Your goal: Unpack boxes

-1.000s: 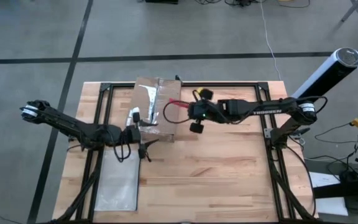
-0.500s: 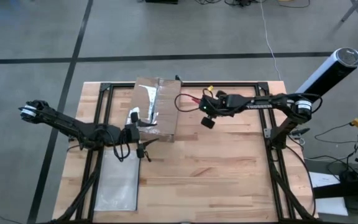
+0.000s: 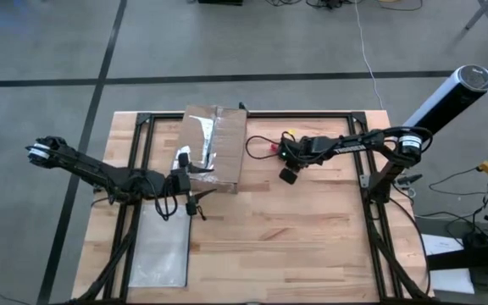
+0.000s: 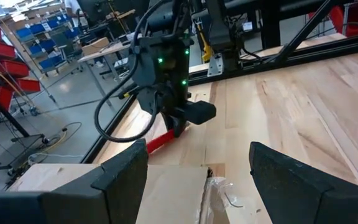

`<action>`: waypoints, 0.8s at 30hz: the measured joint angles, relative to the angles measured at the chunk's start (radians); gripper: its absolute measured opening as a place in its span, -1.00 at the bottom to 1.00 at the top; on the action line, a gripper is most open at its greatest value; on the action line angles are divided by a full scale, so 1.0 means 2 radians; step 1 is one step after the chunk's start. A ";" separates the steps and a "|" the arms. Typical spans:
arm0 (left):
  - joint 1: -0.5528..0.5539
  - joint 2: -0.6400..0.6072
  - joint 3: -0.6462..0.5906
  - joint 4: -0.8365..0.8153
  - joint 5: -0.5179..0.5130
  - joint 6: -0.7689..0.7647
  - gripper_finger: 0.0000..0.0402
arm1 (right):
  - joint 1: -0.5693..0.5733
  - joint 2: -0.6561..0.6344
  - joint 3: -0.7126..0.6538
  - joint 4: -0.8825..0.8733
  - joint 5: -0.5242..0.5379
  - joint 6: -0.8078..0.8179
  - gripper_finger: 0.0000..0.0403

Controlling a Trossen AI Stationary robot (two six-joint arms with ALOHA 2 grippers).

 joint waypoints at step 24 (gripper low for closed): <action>0.001 -0.003 0.000 -0.150 -0.147 -0.015 0.28 | 0.006 0.003 0.083 0.218 -0.044 -0.064 -0.16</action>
